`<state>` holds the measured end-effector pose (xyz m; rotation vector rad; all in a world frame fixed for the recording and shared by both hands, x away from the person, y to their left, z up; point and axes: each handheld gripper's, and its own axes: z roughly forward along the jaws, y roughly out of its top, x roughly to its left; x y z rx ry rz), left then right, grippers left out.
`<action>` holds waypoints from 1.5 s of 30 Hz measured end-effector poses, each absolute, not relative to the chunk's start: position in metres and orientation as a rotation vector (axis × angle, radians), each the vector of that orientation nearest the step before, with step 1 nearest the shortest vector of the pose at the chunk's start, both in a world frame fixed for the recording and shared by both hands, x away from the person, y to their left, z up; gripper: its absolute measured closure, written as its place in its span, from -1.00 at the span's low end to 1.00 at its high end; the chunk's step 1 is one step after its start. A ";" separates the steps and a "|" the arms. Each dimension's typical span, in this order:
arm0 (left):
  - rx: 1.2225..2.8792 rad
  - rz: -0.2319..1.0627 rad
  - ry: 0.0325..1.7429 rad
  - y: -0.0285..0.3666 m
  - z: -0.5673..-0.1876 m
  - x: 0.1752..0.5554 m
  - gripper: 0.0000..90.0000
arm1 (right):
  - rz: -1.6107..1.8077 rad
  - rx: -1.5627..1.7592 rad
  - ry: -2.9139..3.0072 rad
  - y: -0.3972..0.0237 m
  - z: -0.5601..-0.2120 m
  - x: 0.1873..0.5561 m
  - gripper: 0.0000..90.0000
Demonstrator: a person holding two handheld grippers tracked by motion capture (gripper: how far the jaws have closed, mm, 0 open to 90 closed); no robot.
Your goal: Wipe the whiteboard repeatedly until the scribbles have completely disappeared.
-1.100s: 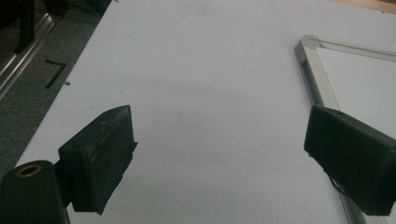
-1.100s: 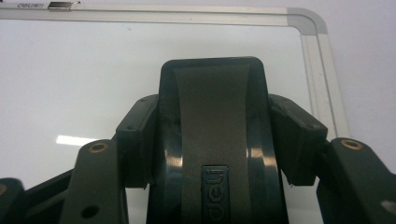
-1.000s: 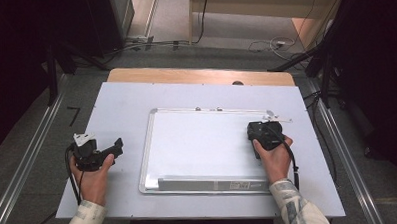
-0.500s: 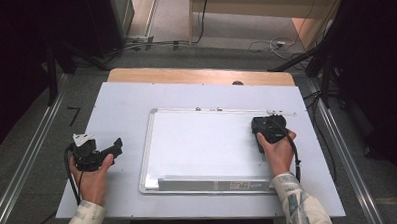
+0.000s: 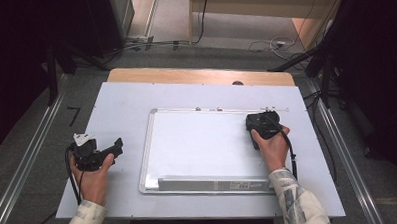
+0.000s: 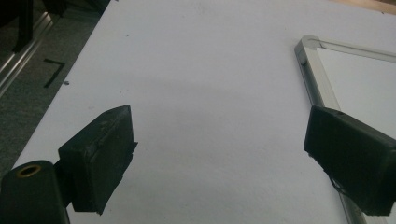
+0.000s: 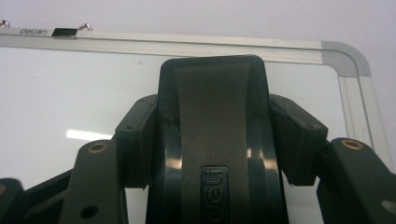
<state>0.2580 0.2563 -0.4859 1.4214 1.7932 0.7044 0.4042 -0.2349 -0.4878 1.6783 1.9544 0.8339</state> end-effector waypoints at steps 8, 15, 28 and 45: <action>1.403 0.705 1.797 0.260 -0.486 0.256 -0.80 | 0.813 1.717 1.910 -0.245 -0.487 0.408 -0.17; 1.406 0.701 1.798 0.259 -0.486 0.257 -0.80 | 0.812 1.667 2.009 -0.226 -0.486 0.395 -0.16; 1.400 0.701 1.799 0.261 -0.486 0.256 -0.80 | 0.780 1.709 1.971 -0.241 -0.484 0.405 -0.16; 1.402 0.695 1.795 0.259 -0.486 0.257 -0.80 | 0.760 1.696 2.005 -0.239 -0.483 0.400 -0.15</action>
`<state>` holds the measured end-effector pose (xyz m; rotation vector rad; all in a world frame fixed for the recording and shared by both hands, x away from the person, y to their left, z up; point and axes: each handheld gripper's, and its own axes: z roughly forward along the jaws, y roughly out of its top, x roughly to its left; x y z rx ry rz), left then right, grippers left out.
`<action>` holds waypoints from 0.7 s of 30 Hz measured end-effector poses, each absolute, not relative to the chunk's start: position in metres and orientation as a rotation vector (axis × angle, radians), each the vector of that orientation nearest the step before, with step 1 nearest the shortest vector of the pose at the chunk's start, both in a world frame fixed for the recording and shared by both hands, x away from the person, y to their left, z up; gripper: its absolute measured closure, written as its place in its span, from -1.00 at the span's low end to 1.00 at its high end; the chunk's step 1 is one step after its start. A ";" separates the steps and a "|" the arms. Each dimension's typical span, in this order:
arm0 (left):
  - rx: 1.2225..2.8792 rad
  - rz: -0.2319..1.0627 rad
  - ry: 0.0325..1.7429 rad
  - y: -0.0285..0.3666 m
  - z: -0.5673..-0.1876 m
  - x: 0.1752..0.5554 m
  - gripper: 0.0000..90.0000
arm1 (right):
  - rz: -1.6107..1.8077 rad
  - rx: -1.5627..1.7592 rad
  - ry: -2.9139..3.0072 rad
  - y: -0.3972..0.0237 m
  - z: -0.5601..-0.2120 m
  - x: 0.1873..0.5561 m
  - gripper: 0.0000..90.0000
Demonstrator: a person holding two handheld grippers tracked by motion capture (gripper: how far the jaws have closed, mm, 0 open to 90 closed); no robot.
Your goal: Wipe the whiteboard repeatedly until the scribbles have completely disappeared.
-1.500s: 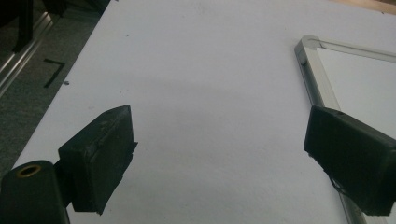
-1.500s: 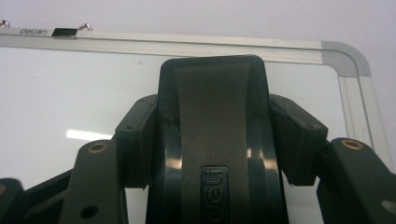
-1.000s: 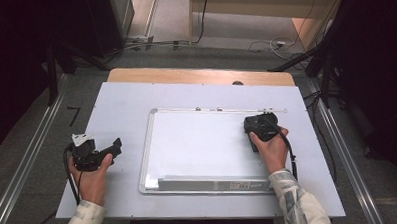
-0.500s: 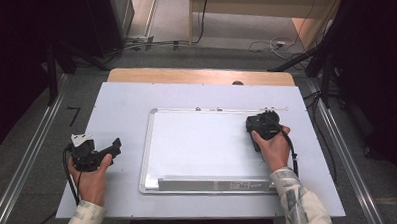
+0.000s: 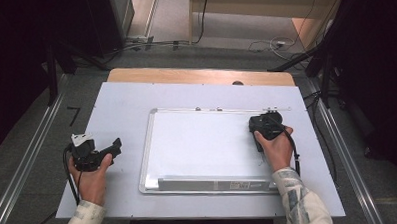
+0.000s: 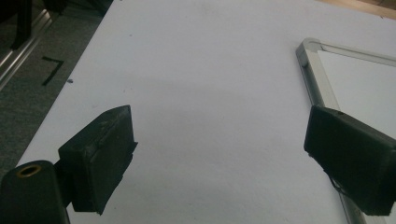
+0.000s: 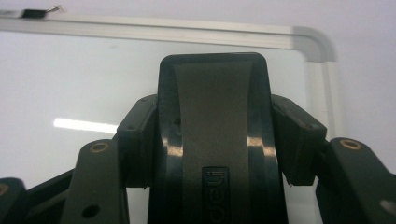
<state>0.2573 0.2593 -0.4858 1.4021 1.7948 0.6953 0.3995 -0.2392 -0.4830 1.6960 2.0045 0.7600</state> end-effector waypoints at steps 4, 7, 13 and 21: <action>1.405 0.696 1.795 0.257 -0.486 0.258 -0.80 | 0.783 1.653 2.046 -0.227 -0.484 0.393 -0.15; 1.399 0.695 1.793 0.259 -0.485 0.258 -0.80 | 0.774 1.679 2.015 -0.236 -0.484 0.393 -0.15; 1.397 0.687 1.796 0.260 -0.486 0.258 -0.80 | 0.793 1.680 2.019 -0.239 -0.485 0.375 -0.15; 1.397 0.691 1.796 0.260 -0.485 0.257 -0.80 | 0.794 1.670 2.015 -0.244 -0.486 0.339 -0.16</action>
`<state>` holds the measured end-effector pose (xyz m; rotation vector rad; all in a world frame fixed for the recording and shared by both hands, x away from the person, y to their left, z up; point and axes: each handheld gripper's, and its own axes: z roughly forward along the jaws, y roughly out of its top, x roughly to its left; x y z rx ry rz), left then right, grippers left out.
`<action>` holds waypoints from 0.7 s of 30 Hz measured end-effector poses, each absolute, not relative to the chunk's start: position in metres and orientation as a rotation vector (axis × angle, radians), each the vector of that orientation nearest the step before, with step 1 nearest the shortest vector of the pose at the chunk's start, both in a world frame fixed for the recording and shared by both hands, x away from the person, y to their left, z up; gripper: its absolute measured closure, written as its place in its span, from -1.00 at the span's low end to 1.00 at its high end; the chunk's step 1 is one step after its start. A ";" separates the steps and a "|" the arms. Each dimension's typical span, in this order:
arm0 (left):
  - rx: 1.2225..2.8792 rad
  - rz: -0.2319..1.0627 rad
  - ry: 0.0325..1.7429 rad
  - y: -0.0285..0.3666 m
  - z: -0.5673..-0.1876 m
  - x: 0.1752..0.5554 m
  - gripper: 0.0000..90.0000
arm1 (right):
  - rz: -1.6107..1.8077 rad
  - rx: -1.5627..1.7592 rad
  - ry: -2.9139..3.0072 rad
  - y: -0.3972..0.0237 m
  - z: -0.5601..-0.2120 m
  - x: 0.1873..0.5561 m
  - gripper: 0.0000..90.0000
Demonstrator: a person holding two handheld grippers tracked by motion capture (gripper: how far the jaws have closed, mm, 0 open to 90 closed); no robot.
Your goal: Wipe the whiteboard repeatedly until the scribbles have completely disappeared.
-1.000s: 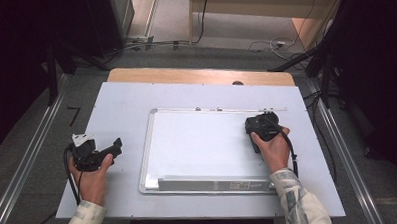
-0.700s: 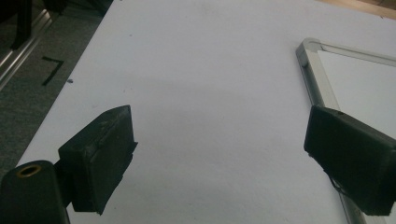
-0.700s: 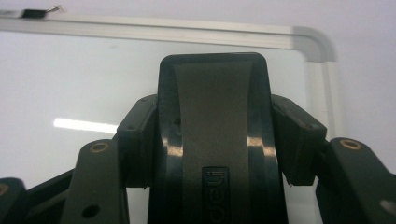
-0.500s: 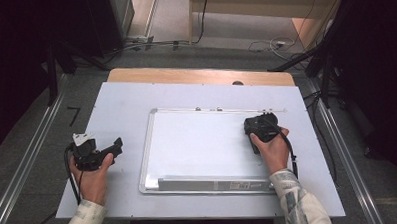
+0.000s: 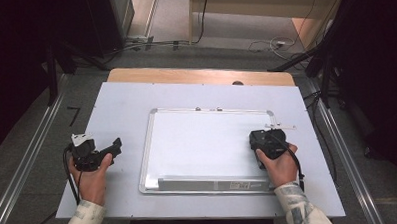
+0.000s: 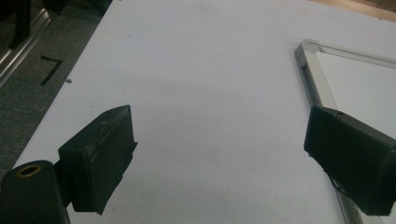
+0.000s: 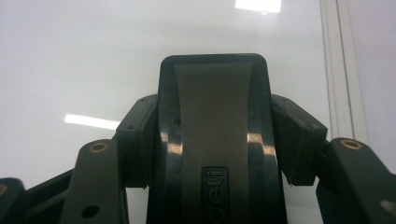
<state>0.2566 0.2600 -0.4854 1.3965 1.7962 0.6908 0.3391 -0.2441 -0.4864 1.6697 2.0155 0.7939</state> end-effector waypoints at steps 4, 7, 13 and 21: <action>1.400 0.691 1.796 0.260 -0.486 0.257 -0.80 | 0.789 1.676 2.008 -0.250 -0.487 0.327 -0.16; 1.397 0.692 1.796 0.259 -0.486 0.257 -0.80 | 0.784 1.670 2.004 -0.249 -0.487 0.333 -0.17; 1.398 0.691 1.798 0.259 -0.486 0.258 -0.80 | 0.791 1.679 1.977 -0.248 -0.488 0.356 -0.17; 1.397 0.693 1.805 0.259 -0.487 0.258 -0.80 | 0.788 1.716 1.921 -0.250 -0.487 0.391 -0.17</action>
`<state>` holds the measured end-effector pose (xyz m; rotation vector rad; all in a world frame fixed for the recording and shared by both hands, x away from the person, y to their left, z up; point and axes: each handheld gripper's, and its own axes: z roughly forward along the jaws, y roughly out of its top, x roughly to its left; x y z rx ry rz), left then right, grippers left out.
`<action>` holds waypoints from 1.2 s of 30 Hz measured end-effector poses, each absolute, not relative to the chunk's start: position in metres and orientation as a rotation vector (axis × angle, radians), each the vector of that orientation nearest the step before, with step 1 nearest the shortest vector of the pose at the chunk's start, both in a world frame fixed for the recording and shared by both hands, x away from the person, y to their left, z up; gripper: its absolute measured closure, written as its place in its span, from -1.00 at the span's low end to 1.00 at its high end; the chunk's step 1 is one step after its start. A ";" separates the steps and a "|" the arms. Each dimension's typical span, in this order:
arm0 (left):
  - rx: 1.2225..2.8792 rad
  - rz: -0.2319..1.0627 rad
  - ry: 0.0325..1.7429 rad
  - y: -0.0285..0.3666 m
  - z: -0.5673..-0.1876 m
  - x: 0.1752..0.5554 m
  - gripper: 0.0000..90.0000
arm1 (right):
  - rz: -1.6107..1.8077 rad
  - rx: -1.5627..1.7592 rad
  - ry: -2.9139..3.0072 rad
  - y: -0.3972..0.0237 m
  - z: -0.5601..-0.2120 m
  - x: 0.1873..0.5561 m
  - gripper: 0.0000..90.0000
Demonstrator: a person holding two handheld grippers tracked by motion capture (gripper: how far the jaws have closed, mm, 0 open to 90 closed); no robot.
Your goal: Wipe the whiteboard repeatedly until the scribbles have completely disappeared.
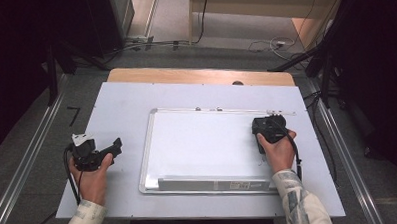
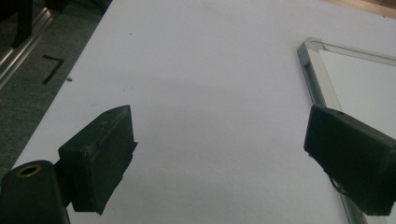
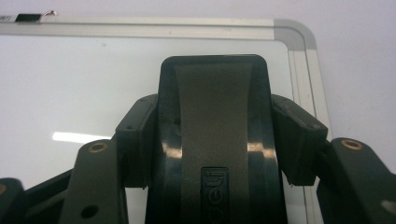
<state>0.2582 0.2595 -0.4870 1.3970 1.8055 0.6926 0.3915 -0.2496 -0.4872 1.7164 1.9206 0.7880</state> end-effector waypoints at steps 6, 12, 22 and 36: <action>1.393 0.690 1.807 0.261 -0.487 0.258 -0.80 | 0.785 1.710 1.929 -0.249 -0.487 0.390 -0.16; 1.397 0.689 1.799 0.259 -0.486 0.258 -0.80 | 0.798 1.676 1.958 -0.251 -0.489 0.359 -0.16; 1.398 0.688 1.796 0.259 -0.486 0.258 -0.80 | 0.765 1.653 1.977 -0.246 -0.488 0.347 -0.16; 1.390 0.685 1.800 0.260 -0.486 0.259 -0.80 | 0.779 1.645 1.965 -0.239 -0.489 0.369 -0.15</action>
